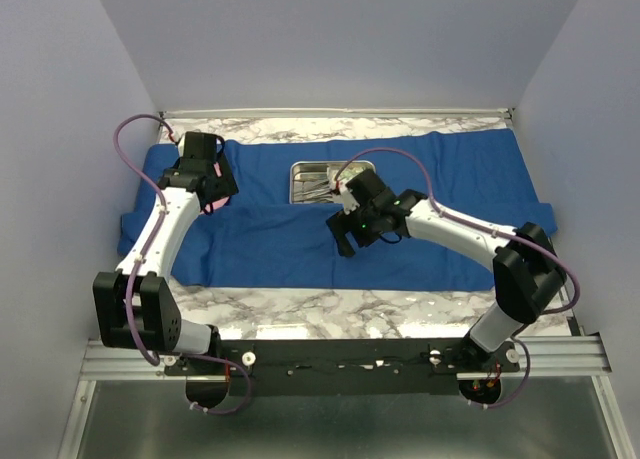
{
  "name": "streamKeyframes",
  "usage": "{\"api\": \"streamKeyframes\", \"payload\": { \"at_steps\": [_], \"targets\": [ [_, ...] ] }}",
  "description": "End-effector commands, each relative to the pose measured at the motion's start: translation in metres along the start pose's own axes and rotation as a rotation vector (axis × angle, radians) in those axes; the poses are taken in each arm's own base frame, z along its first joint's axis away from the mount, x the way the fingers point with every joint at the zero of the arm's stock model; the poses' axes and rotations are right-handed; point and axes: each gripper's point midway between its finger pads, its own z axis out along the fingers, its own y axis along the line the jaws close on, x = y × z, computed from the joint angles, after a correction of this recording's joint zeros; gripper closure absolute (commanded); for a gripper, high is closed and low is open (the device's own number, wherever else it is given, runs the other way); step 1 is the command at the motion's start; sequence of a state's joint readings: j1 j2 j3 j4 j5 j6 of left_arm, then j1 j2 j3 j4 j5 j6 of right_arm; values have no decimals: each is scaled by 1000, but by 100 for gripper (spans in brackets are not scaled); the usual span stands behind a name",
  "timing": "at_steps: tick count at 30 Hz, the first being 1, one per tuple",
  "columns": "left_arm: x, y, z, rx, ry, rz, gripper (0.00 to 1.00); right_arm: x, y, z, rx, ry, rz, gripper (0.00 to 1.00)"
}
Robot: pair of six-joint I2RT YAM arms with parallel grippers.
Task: Open and lay out the surgical kit
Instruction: Move the distractor from the surgical kit, then smooth out the surgical kit at the center of the board.
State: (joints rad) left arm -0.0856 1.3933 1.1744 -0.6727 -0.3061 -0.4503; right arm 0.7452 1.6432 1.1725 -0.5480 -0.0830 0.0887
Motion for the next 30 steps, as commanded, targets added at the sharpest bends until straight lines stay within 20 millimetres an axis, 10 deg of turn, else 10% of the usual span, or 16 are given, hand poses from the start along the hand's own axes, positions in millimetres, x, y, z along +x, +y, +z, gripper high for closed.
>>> {"api": "streamKeyframes", "payload": {
  "at_steps": [1,18,25,30],
  "targets": [
    [16,9,-19,-24,-24,-7,1,34,38,23,-29,108,-110,10],
    [34,23,-55,21,-50,-59,1,88,58,77,105,246,-65,42],
    [30,25,-60,15,-58,-41,1,115,92,63,81,274,-153,99],
    [31,26,-59,8,-56,-39,1,131,121,32,-33,311,-198,99]
  ]
}}
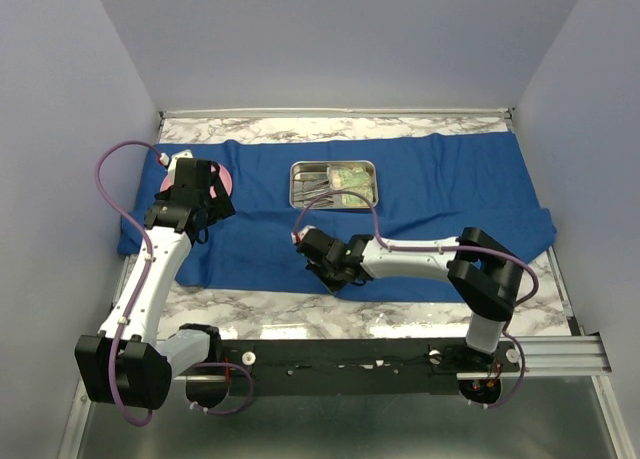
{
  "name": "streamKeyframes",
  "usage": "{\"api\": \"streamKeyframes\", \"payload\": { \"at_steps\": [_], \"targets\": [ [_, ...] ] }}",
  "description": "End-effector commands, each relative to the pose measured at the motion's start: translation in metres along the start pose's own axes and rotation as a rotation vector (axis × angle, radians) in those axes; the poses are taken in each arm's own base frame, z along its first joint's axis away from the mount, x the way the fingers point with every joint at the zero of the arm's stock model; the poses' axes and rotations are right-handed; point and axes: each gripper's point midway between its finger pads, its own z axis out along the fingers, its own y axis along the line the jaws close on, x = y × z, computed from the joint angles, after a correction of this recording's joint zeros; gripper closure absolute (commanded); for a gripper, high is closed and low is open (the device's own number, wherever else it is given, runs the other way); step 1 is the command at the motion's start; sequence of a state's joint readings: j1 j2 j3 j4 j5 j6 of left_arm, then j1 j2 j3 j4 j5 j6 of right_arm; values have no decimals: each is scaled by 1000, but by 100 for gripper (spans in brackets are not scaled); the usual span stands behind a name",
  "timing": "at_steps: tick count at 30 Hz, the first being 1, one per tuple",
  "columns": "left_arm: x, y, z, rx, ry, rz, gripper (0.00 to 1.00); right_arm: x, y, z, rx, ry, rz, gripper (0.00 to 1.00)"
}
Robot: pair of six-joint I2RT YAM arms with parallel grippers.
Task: Open and lay out the surgical kit
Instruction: Smooth out the surgical kit at the center of the board.
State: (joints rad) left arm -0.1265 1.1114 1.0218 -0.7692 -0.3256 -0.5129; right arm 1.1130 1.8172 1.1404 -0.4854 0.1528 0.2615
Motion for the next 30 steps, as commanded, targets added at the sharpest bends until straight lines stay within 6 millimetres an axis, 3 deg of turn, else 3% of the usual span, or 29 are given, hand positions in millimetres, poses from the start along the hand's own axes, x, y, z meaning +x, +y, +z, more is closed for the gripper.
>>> {"api": "streamKeyframes", "payload": {
  "at_steps": [1,9,13,18,19,21,23,28,30],
  "targets": [
    [-5,5,-7,-17,-22,6,1,75,52,-24,-188,208,-86,99],
    [-2,10,-6,-41,-15,3,1,138,83,-64,-317,343,-202,99],
    [1,12,-6,-49,-7,-10,1,152,99,-83,-421,364,-213,98],
    [8,15,-5,-67,11,-20,1,156,101,-95,-442,367,-228,93],
    [9,15,-4,-67,13,-23,1,156,100,-97,-444,364,-231,86],
    [13,15,-2,-68,25,-25,1,153,100,-103,-453,345,-239,84],
    [17,14,1,-68,40,-26,1,145,98,-107,-442,314,-245,69],
    [30,9,11,-55,99,-8,1,101,82,-117,-330,169,-215,40],
    [32,6,16,-49,110,-4,1,83,63,-115,-288,143,-137,37]
  ]
}}
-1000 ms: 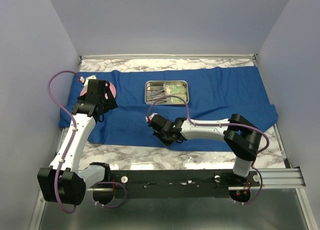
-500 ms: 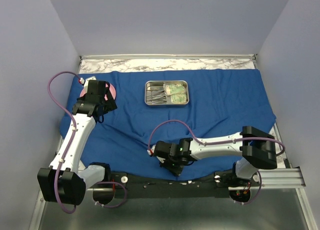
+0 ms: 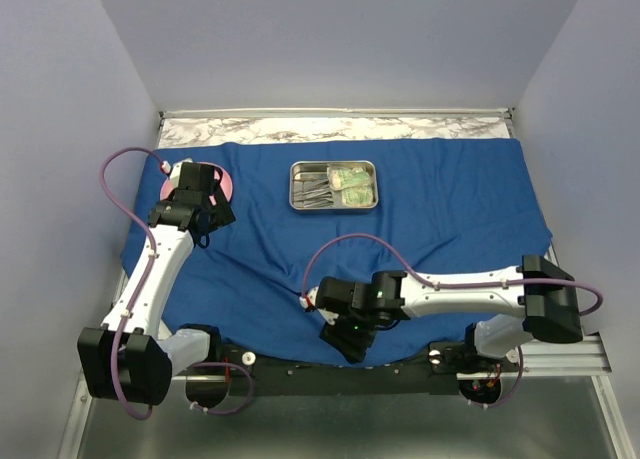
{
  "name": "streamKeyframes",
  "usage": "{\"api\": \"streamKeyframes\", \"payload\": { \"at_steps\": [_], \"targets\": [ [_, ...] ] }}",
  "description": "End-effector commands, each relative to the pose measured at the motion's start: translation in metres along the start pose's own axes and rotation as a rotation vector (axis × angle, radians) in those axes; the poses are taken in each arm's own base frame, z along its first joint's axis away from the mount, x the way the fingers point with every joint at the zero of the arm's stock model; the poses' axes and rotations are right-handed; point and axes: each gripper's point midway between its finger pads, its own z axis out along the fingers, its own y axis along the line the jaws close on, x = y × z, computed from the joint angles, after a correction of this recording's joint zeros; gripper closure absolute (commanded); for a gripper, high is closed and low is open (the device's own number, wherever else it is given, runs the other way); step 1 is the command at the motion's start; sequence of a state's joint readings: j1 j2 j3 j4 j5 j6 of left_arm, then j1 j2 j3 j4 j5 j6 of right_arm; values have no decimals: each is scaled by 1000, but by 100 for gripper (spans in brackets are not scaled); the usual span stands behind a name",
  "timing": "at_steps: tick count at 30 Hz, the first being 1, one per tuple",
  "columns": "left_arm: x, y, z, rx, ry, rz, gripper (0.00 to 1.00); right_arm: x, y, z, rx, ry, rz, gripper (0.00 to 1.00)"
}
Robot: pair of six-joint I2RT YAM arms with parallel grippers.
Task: Open and lay out the surgical kit
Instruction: Smooth out the surgical kit at the center of the board.
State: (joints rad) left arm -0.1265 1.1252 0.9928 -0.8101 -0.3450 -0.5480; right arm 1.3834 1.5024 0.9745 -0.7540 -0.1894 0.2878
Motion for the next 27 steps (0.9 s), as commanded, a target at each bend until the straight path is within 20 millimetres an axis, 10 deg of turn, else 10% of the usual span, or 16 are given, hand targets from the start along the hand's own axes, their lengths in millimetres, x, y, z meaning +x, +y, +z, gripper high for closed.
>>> {"api": "streamKeyframes", "payload": {
  "at_steps": [1,10,17,27],
  "targets": [
    [15,-7,14,10,64,11,1,-33,-39,-33,125,-124,121,34],
    [-2,-46,44,105,100,49,1,-56,-211,-106,380,-368,629,19],
    [-20,-94,73,220,142,92,1,-22,-342,-139,497,-483,1032,19],
    [-12,-131,111,223,222,158,1,31,-428,-136,614,-378,1208,19]
  ]
}}
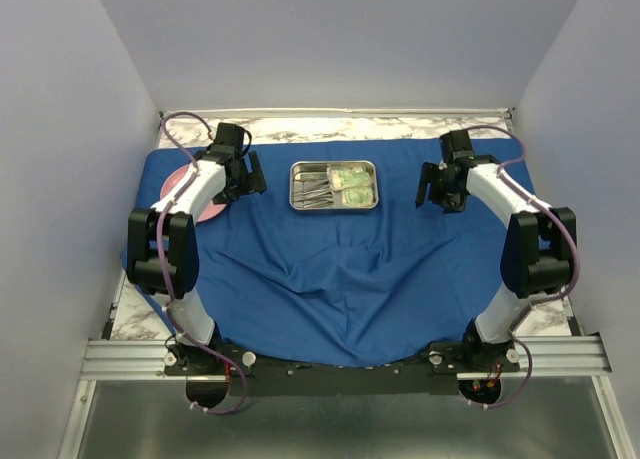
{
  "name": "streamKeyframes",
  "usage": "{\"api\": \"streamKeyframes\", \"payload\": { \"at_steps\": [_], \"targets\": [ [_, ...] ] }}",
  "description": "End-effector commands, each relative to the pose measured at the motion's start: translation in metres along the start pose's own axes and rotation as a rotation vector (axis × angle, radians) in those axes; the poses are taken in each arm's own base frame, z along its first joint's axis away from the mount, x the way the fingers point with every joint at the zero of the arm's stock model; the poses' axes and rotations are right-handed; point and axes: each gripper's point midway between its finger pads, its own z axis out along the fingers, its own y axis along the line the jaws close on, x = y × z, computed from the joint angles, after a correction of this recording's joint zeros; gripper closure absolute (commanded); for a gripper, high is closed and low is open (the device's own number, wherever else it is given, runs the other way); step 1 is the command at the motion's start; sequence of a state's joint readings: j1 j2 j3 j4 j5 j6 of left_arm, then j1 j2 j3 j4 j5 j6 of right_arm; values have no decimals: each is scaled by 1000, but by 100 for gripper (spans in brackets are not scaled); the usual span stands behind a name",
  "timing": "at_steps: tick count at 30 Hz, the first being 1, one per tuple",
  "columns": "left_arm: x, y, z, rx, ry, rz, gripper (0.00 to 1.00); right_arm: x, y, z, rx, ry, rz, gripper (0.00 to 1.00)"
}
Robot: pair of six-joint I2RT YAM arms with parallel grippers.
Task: Open and lay out the surgical kit
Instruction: Smooth out the surgical kit at the center of the board.
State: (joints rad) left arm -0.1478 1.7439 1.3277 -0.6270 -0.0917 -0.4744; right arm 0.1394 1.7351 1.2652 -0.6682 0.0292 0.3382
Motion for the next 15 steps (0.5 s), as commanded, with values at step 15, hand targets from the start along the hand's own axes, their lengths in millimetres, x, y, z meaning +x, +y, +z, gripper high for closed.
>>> {"api": "streamKeyframes", "payload": {
  "at_steps": [15],
  "targets": [
    [46,-7,48,-71,127,111,6,8,8,46,-37,147,-55,25]
  ]
}}
